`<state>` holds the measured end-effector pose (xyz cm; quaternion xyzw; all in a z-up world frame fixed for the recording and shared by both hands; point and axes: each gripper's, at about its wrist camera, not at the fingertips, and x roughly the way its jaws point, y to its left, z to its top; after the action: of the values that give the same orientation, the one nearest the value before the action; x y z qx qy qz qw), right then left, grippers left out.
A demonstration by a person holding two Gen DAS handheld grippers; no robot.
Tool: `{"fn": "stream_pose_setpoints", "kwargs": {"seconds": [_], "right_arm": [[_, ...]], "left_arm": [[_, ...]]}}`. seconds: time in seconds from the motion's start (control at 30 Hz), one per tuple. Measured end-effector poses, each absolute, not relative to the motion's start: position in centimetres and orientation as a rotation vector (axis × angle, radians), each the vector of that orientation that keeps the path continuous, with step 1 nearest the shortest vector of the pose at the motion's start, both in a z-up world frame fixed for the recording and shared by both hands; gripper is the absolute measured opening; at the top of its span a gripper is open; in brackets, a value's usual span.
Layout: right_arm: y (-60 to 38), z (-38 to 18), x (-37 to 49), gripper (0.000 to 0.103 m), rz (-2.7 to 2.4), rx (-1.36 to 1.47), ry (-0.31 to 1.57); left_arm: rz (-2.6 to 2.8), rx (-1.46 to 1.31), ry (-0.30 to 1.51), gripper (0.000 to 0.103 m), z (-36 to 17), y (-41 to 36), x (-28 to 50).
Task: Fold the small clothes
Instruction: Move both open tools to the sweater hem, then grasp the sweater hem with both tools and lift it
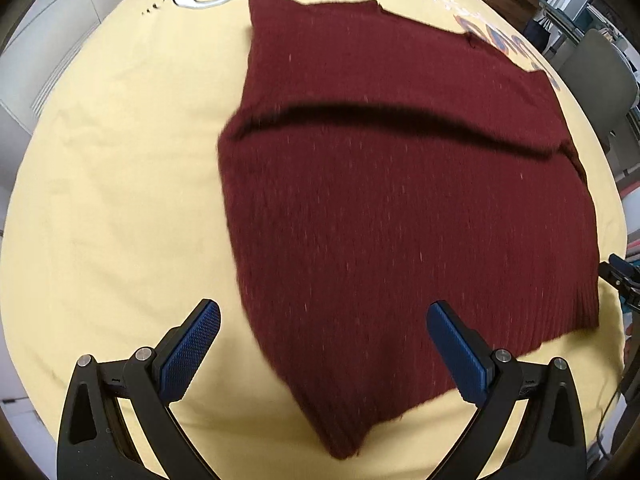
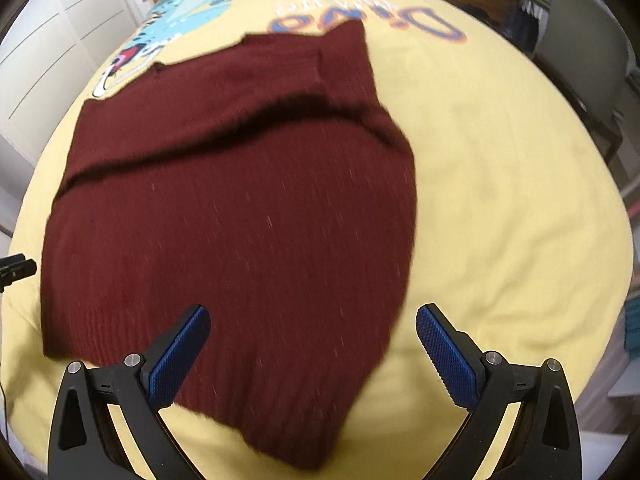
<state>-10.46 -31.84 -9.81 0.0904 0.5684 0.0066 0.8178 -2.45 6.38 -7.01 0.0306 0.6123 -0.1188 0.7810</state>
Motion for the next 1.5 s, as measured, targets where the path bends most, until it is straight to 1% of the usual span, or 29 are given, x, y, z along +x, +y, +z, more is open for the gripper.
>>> {"fn": "stream_pose_setpoints", "kwargs": {"seconds": [0.27,0.33,0.4,0.47,0.5,0.53,0.57,0.6,0.63,0.67,0.7,0.73,0.77,0.8,0.83,0.9,1.07,1.33,1.5], "right_arm": [[-32.6,-12.5,-11.5,0.102,0.018,0.246,1.311],[-32.8,-13.1,-11.4,0.102,0.024,0.258,1.337],[-32.7,-13.7,-11.5,0.102,0.031,0.265,1.359],[-32.6,-14.2,-11.4,0.102,0.043,0.271,1.386],[-32.5,-14.4,-11.4,0.101,0.048,0.272,1.398],[-32.4,-14.6,-11.4,0.098,0.051,0.272,1.406],[-32.4,-14.6,-11.4,0.095,0.052,0.274,1.414],[-32.4,-14.6,-11.4,0.087,0.056,0.279,1.417],[-32.6,-14.8,-11.6,0.074,0.062,0.289,1.419],[-32.8,-14.9,-11.7,0.067,0.071,0.312,1.426],[-33.0,-15.1,-11.8,0.051,0.083,0.336,1.433],[-33.1,-15.2,-11.8,0.036,0.104,0.369,1.442],[-33.1,-15.3,-11.8,0.029,0.131,0.396,1.446],[-33.2,-15.3,-11.8,0.018,0.154,0.417,1.444],[-33.1,-15.2,-11.8,0.014,0.168,0.423,1.439],[-32.9,-14.4,-11.8,0.013,0.173,0.388,1.428],[-33.3,-11.3,-11.0,0.012,0.196,0.352,1.359],[-34.2,-4.8,-7.5,0.011,0.184,0.353,1.158],[-34.1,-1.2,-3.5,0.011,0.161,0.369,1.029]], "left_arm": [[-0.254,0.043,1.437,0.101,-10.2,6.8,-3.8],[-0.255,0.039,1.468,0.098,-11.0,6.7,-4.1],[-0.264,0.045,1.499,0.088,-11.9,6.6,-4.3],[-0.266,0.073,1.510,0.081,-12.6,6.2,-4.6],[-0.268,0.088,1.507,0.081,-12.6,6.1,-4.7],[-0.273,0.105,1.505,0.079,-12.6,5.9,-4.9],[-0.279,0.111,1.506,0.071,-12.6,5.7,-5.0],[-0.288,0.111,1.509,0.062,-12.6,5.6,-5.1],[-0.302,0.104,1.511,0.058,-12.5,5.6,-5.2],[-0.317,0.094,1.515,0.049,-12.4,5.6,-5.3],[-0.340,0.082,1.518,0.037,-12.3,5.5,-5.3],[-0.358,0.074,1.524,0.031,-12.2,5.6,-5.5],[-0.378,0.058,1.534,0.017,-12.2,5.3,-5.4],[-0.396,0.038,1.545,0.010,-12.2,5.2,-5.4],[-0.406,0.034,1.547,0.010,-12.0,5.1,-5.4],[-0.422,0.051,1.540,0.009,-11.5,4.8,-5.4],[-0.464,-0.008,1.493,0.009,-8.6,5.3,-4.4],[-0.465,-0.085,1.313,0.009,-2.6,6.9,-0.3],[-0.422,-0.150,1.180,0.009,1.4,7.5,4.1]]}}
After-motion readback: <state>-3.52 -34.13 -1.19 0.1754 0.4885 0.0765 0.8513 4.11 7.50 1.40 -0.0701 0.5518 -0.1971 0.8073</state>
